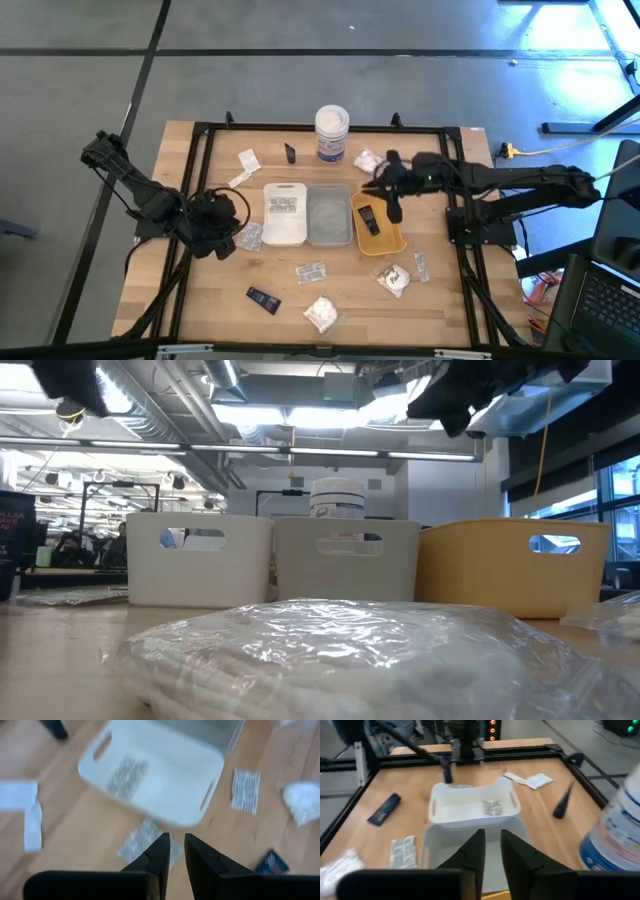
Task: Pick & Place Travel size toiletries
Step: Put the white cotton pack into the gray bin
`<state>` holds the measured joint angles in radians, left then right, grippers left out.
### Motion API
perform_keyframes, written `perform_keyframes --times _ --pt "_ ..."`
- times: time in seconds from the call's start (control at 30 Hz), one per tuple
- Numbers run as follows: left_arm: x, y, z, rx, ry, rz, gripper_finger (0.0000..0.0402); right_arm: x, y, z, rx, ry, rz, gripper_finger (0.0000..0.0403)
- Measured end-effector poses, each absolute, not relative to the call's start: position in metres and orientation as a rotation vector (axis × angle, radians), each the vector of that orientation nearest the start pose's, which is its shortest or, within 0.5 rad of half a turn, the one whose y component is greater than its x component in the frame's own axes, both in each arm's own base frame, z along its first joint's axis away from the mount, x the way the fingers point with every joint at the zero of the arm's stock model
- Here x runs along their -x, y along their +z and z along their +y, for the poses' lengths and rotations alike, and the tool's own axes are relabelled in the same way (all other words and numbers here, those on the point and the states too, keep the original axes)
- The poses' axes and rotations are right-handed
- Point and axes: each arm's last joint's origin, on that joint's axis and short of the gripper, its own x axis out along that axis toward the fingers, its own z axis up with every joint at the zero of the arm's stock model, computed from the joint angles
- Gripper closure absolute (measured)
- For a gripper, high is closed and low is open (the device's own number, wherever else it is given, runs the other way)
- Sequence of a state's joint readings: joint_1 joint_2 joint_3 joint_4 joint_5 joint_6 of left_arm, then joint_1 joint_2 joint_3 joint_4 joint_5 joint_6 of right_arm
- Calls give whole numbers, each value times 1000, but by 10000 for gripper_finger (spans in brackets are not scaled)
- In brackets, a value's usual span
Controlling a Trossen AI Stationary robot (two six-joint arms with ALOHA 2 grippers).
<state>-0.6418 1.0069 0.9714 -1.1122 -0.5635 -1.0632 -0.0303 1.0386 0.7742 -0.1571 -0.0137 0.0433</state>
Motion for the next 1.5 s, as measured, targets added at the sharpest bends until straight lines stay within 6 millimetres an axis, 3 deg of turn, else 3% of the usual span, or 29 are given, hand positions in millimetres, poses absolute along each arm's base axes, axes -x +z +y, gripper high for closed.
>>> perform_keyframes --times 0.23,0.47,0.7,0.97,1.2,1.5 --pt "-148 300 -88 216 379 720 348 -222 284 40 -7 83 439 396" --pt "-153 304 -90 194 362 657 348 -211 280 74 -22 90 471 387" --pt "-153 304 -90 183 364 651 348 -191 269 100 -161 52 590 397" --pt "-153 304 -90 150 358 652 348 -172 246 130 -370 29 816 399" --pt "-153 304 -90 151 358 652 348 -151 219 151 -516 -69 1136 397" --pt "-154 306 -92 196 354 630 348 -145 191 169 -356 -132 1241 362"
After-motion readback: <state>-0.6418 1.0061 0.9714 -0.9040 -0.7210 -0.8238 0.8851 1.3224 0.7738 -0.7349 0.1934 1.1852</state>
